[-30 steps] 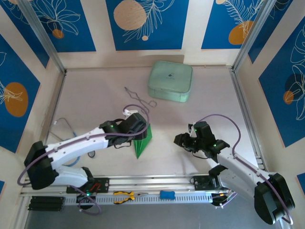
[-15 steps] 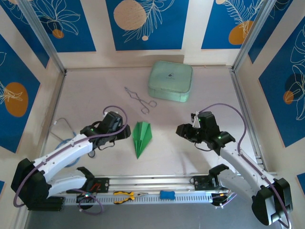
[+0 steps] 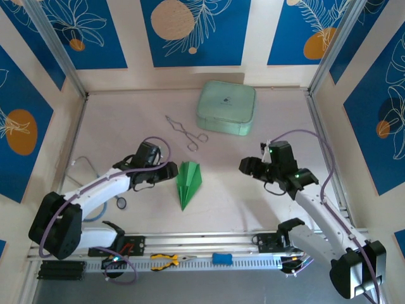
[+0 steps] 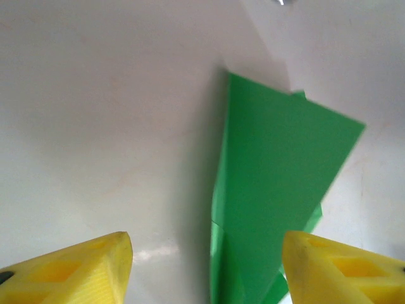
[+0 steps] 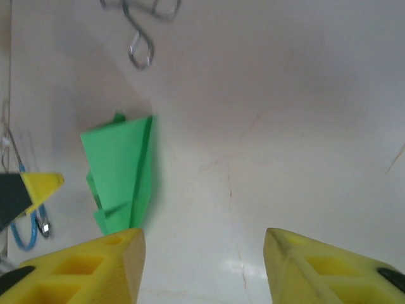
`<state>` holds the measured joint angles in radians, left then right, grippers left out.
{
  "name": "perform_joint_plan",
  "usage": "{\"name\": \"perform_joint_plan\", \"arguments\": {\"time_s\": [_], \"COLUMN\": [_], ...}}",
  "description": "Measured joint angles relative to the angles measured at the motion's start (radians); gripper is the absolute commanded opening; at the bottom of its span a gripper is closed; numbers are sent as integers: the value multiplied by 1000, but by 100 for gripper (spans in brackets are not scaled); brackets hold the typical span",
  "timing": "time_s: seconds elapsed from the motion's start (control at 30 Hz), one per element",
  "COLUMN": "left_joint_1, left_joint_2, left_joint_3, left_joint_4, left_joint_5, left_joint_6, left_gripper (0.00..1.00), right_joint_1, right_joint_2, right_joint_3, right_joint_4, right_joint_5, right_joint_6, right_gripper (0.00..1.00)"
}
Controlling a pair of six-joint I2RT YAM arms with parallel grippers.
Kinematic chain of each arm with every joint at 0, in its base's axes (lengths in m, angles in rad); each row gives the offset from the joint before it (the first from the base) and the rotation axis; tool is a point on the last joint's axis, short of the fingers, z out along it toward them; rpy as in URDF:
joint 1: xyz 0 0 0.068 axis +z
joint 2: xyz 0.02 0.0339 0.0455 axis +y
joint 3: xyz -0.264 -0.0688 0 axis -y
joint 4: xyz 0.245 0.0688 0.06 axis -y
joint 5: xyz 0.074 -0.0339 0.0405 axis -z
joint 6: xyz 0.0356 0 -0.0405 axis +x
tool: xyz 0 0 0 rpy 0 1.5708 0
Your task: Fold a paper plane with a square sheet of paper (pick it up from the middle)
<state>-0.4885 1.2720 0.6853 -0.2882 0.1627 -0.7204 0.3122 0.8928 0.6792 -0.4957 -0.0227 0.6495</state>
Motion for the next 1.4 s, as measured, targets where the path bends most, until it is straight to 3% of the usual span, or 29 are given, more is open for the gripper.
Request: {"name": "perform_joint_plan", "arguments": {"time_s": [0.2, 0.37, 0.53, 0.7, 0.87, 1.03, 1.1, 1.13, 1.3, 1.4], "left_joint_1": [172, 286, 355, 409, 435, 441, 441, 442, 443, 442], "left_joint_2": [-50, -140, -213, -174, -67, 40, 92, 113, 268, 283], "left_joint_3": [0, -2, -11, -23, -111, -281, -314, -321, -336, -348], "left_joint_4": [-19, -34, -18, 68, 279, 644, 766, 818, 1135, 1160], "left_joint_5": [-60, -159, -325, -459, -508, -462, -430, -409, -303, -298], "left_joint_6": [73, 161, 263, 352, 461, 581, 618, 628, 679, 687], "left_gripper": [79, 100, 100, 100, 100, 100, 100, 100, 100, 100], "right_joint_1": [-99, -177, -240, -246, -253, -291, -298, -306, -315, -314], "right_joint_2": [94, 243, 352, 483, 591, 611, 624, 634, 637, 637], "right_joint_3": [87, 34, -80, -124, -138, -254, -276, -278, -273, -273], "right_joint_4": [66, 232, 477, 743, 939, 1188, 1192, 1206, 1247, 1254], "right_joint_5": [158, 240, 244, 236, 169, 100, 99, 96, 90, 90], "right_joint_6": [-190, -371, -487, -558, -587, -588, -584, -576, -563, -563], "right_gripper": [69, 71, 71, 71, 71, 75, 81, 99, 99, 99]}}
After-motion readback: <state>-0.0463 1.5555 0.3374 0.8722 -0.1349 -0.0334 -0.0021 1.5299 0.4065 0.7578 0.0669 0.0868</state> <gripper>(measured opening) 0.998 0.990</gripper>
